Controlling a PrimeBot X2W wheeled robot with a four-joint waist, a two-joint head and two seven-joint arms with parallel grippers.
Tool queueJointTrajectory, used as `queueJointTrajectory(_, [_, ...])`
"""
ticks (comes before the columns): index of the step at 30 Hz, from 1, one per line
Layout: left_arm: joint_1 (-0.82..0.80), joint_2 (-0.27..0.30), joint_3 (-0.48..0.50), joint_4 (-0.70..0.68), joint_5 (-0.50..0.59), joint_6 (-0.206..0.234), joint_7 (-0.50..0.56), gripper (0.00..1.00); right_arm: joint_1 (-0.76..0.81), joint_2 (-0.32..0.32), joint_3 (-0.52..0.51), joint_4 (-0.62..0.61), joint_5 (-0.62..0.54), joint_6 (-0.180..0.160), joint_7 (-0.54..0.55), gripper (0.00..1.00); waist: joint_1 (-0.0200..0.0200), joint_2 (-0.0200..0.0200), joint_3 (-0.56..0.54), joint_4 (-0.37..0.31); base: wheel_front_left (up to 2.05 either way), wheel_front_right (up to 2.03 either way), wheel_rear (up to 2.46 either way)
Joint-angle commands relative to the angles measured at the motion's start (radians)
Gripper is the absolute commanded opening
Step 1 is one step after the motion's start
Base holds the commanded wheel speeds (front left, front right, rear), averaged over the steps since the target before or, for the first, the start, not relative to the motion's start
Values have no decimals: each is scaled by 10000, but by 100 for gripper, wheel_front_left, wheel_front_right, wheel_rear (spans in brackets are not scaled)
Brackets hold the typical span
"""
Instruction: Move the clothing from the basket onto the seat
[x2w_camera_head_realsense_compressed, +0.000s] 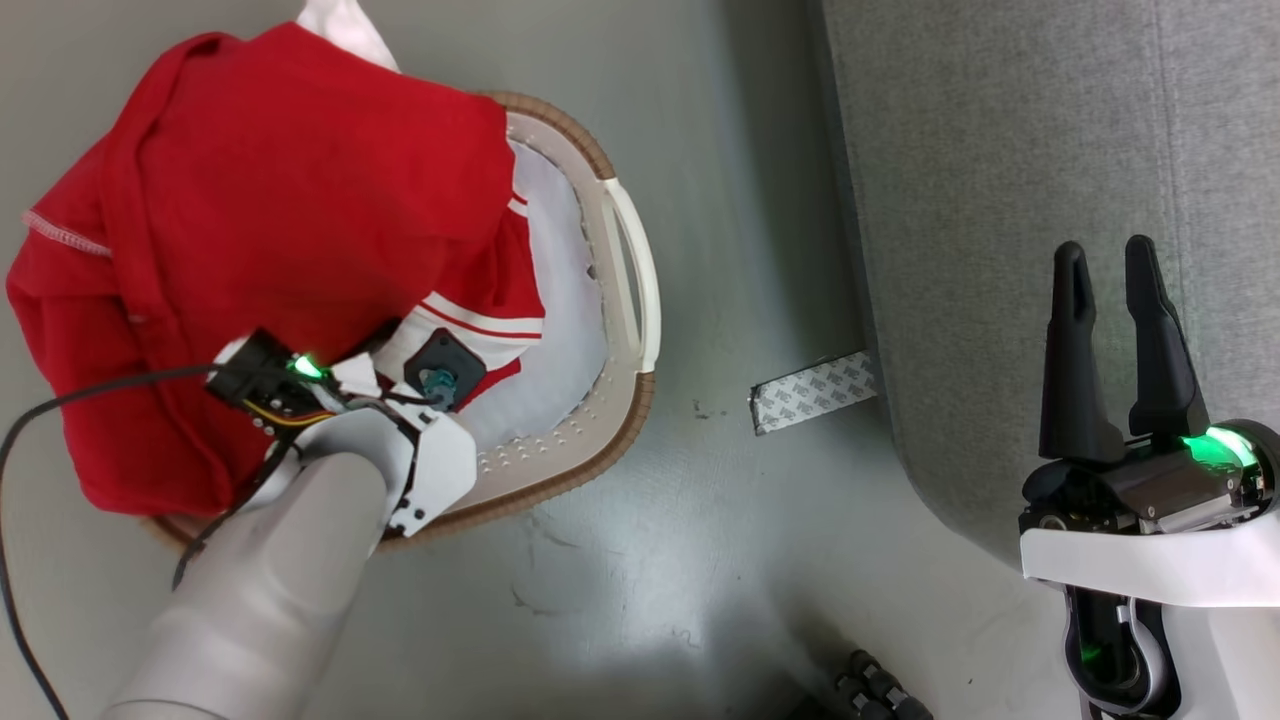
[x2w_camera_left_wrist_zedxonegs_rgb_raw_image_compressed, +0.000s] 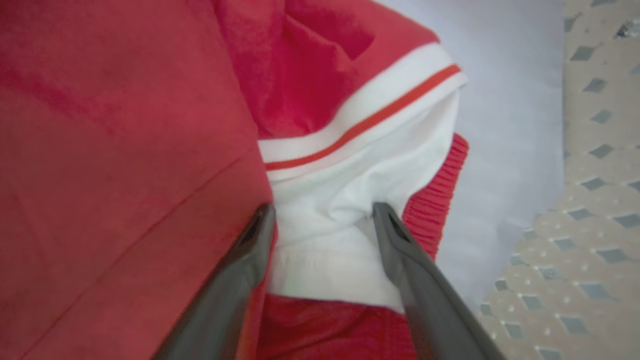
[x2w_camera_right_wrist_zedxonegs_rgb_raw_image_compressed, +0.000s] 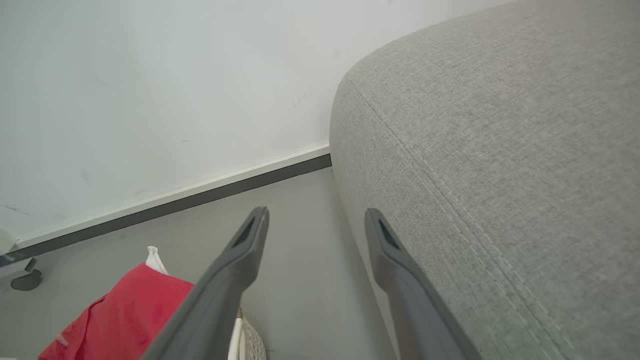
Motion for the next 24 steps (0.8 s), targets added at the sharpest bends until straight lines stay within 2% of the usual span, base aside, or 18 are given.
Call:
queueJointTrajectory(1, [-94, 44, 9, 58, -19, 60, -68, 67, -120, -9, 1, -39, -105, -21, 3, 100, -2, 0, 20, 26, 0, 0, 0])
queueJointTrajectory(2, [-127, 39, -4, 160, -42, 96, -150, 37, -141, -11, 6, -45, -113, -21, 5, 100, -2, 0, 39, 34, 0, 0, 0])
queueJointTrajectory(5, [-234, 20, -17, 436, -115, 179, -385, 5, -227, -9, 36, -90, -131, -21, 5, 100, -2, 0, 120, 11, 0, 0, 0])
queueJointTrajectory(6, [-285, 11, -34, 526, -114, 159, -448, 0, -243, -9, 39, -111, -151, -21, 3, 100, -2, 0, 154, -5, 0, 0, 0])
queueJointTrajectory(10, [-425, -123, -150, 906, -190, 117, -756, 0, -186, -9, -45, -114, -234, -21, 5, 100, -2, 0, 264, -30, 0, 0, 0])
queueJointTrajectory(16, [-579, -701, -52, 1277, -631, 27, -1386, 0, -46, -9, -253, 55, -404, -21, 3, 100, -2, 0, 3, 315, 0, 0, 0])
queueJointTrajectory(20, [-116, -1115, 297, 1410, -1334, -146, -1924, 0, 25, -17, -303, 250, -639, -21, 4, 100, -2, 0, -826, 694, 0, 0, 0])
queueJointTrajectory(24, [621, -1425, 540, 1327, -2039, -587, -2232, 0, 347, -17, -392, 485, -879, -21, 4, 100, -2, 0, -2065, 1107, 0, 0, 0])
